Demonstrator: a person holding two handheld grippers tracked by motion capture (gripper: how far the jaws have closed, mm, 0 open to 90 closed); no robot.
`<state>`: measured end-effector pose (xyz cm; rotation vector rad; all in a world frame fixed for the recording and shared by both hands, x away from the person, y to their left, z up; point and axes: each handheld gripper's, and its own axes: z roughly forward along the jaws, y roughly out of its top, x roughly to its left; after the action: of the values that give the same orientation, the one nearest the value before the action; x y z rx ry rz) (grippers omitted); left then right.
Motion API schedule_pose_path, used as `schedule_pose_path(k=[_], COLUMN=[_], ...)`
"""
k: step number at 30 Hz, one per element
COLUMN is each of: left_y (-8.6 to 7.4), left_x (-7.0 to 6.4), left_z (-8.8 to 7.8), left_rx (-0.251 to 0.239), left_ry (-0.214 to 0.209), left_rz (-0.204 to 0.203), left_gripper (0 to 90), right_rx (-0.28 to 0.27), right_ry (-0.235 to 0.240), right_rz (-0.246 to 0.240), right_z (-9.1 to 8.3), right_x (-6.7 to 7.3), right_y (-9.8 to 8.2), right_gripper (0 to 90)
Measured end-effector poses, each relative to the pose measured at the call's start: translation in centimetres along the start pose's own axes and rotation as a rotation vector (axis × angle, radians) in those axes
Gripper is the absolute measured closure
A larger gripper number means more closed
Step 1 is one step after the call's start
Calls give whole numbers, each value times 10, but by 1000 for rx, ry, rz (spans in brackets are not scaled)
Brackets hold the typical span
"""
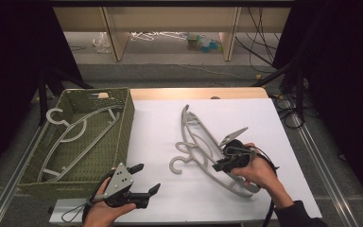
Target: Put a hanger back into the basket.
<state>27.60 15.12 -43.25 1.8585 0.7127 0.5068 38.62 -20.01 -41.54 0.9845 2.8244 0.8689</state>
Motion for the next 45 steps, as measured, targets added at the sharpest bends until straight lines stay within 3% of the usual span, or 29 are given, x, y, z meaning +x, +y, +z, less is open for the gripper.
schedule_pose_path(k=[4,9,14,15,17,19,22,24,26,28,30,31,38,43,45], left_y=[0,0,3,3,4,5,9,14,17,19,20,22,22,26,29], left_x=[0,-1,-4,-4,-2,0,4,5,3,3,2,3,1,6,6], left_z=[0,2,5,7,11,17,28,36,48,55,62,66,84,85,83], left_rx=[1,6,9,10,21,33,57,77,94,113,140,166,213,228,238], left_ry=[5,10,20,7,-26,-5,-17,-64,-60,-79,-88,-113,-182,-211,-227], left_rz=[8,31,89,102,82,108,136,145,222,260,324,335,418,447,493], left_gripper=[193,198,211,222,236,257,278,321,315,307,303,311,412,578,608], right_rx=[-70,-61,-74,-72,-74,-74,-68,-67,-68,-70,-66,-66,-71,-65,-75], right_ry=[38,66,149,164,166,184,204,223,237,245,239,251,265,264,266], right_rz=[-38,-121,-180,-191,-206,-220,-232,-236,-249,-260,-276,-279,-296,-315,-323], right_z=[-20,-27,-30,-31,-31,-31,-31,-31,-32,-33,-33,-33,-34,-34,-34], right_x=[-3,4,12,15,19,23,28,30,32,34,35,36,39,40,39], right_y=[-5,-10,-19,-21,-22,-22,-23,-22,-22,-22,-22,-22,-22,-22,-21], right_gripper=[820,821,821,822,821,821,821,821,821,821,821,821,821,820,820])
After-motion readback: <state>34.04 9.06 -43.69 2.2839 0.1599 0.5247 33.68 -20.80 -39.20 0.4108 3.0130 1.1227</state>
